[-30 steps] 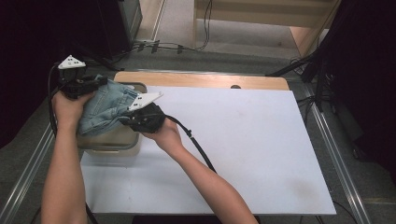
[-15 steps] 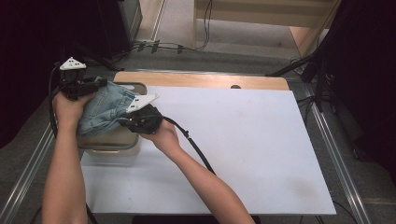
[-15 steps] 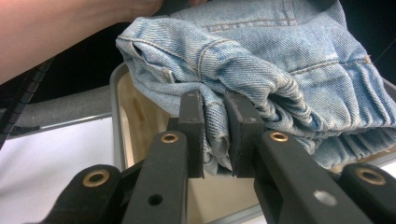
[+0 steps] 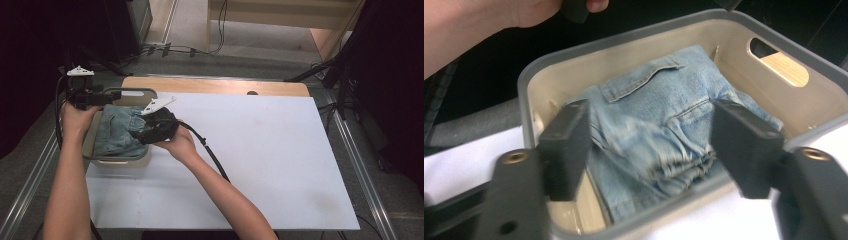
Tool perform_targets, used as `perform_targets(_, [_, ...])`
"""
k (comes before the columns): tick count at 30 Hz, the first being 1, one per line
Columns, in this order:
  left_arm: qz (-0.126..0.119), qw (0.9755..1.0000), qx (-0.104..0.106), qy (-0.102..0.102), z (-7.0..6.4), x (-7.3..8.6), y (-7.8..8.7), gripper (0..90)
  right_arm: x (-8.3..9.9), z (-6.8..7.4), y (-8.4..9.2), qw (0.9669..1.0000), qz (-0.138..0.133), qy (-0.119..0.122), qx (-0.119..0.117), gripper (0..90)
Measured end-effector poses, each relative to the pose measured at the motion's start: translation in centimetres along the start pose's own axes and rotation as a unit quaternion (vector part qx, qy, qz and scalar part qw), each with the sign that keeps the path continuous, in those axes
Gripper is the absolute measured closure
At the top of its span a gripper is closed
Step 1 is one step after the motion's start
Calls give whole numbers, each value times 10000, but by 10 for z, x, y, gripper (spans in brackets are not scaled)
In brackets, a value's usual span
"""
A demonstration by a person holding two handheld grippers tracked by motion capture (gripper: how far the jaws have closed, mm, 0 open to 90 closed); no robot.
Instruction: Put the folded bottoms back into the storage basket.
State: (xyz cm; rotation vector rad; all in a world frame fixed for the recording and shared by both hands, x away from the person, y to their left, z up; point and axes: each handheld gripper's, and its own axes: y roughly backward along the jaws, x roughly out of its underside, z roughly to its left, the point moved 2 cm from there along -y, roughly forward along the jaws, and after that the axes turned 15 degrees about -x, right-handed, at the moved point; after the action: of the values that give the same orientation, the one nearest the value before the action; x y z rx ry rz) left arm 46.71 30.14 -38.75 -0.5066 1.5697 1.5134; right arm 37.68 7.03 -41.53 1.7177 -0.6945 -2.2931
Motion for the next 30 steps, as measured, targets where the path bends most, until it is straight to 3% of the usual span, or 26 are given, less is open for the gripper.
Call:
perform_targets(2, [-46, 9999, 141, 21, -5, -2, 3, 125, 0, -1, 5, 10000, -1, 39, 31, 264])
perform_targets(6, [-163, 9986, 468, 162, -16, -2, 9, 0, 3, -3, 14, 9999, -143, -93, 28, 153])
perform_targets(10, [-141, 9988, 475, -16, -28, 4, 13, 0, 8, -7, 20, 9998, -89, -151, 66, 70])
perform_targets(14, [-148, 9983, 562, -55, -36, 9, 17, 0, 15, -11, 27, 9998, -33, -203, -4, 15])
perform_targets(22, [-76, 9974, 686, -227, -55, 16, 21, 0, 27, -15, 44, 9997, -120, -221, -71, 14])
perform_targets(30, [-198, 9964, 717, -405, -72, 14, 31, 0, 38, -15, 59, 9997, -125, -184, -94, 14])
